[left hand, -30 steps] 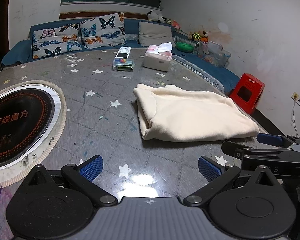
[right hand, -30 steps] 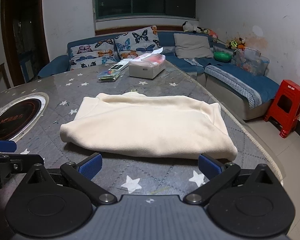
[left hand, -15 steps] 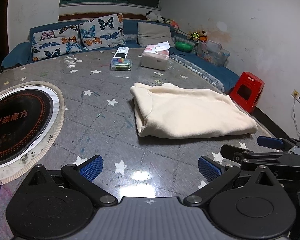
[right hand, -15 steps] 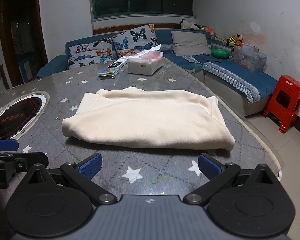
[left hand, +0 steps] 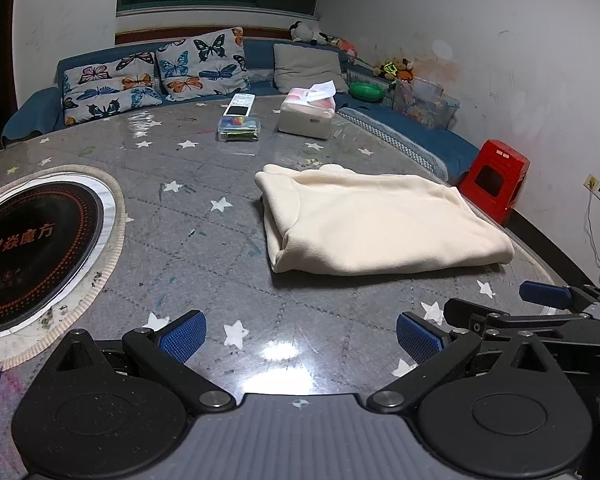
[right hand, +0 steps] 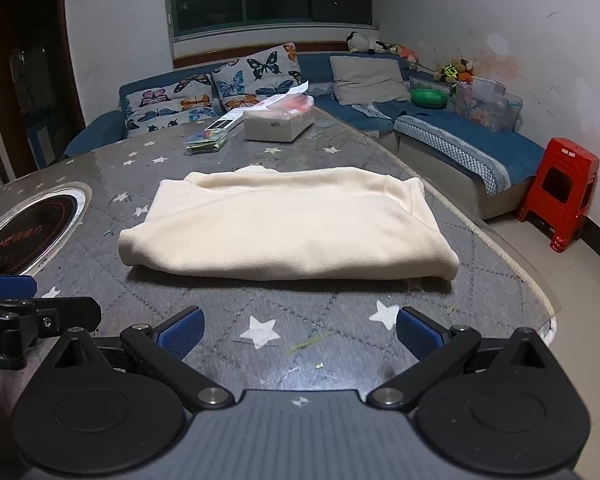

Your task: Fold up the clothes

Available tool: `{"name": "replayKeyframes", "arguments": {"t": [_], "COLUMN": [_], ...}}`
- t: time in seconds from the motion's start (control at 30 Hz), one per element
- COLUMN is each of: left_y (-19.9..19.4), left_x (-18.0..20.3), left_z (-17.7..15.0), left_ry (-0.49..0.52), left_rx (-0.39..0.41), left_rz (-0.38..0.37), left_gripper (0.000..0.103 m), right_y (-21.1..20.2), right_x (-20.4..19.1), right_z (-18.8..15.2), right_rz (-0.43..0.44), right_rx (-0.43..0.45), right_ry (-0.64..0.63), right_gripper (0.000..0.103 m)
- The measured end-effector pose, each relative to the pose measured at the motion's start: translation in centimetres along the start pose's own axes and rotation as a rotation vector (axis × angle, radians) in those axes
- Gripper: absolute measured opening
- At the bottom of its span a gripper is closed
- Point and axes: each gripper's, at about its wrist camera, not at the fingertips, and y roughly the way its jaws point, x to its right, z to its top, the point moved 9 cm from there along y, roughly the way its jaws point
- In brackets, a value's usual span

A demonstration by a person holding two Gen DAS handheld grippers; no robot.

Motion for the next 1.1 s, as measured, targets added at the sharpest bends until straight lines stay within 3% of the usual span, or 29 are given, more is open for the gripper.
{"name": "replayKeyframes", "arguments": {"t": [1.1], "left_y": [1.0], "left_x": [1.2], "left_z": [-0.3], "left_ry": [0.019], "left_rx": [-0.023], "left_rz": [-0.002], "left_gripper": [0.103], "right_y": [0.2], "right_x": [0.4], "right_z": [-0.4], "right_rz": [-0.006], "right_rx": [-0.011], "right_ry": [0.02], "right_gripper": [0.103]}}
